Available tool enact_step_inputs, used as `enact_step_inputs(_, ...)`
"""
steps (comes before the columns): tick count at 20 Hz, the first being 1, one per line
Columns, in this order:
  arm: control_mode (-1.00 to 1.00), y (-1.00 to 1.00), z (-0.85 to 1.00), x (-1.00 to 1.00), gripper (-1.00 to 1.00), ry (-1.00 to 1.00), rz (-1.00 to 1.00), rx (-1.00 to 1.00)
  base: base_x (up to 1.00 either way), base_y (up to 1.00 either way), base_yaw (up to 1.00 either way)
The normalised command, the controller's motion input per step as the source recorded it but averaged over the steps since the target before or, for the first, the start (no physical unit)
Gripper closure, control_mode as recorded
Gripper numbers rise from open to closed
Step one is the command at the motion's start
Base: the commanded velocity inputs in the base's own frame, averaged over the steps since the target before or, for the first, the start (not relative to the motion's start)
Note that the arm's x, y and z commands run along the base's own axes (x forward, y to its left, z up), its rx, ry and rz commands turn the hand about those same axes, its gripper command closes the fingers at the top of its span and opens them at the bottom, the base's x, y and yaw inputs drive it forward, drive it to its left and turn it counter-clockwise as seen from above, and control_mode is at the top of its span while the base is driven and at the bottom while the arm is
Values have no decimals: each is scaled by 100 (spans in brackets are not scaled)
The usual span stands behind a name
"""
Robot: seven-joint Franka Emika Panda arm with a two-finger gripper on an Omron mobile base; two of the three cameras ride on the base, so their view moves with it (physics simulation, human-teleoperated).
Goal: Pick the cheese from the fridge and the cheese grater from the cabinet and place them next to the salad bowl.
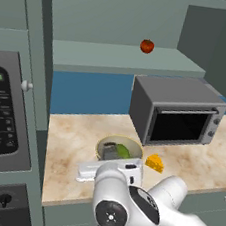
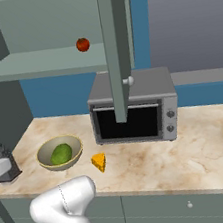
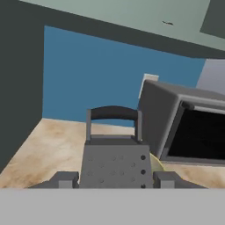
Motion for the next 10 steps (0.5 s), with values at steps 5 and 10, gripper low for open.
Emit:
enact_step_inputs(5,-100,-27,-37,5,100,-8,0,1,0,0,0)
enact_step_inputs(10,-100,-26,-39,19,100,-10,0,0,0,0,0)
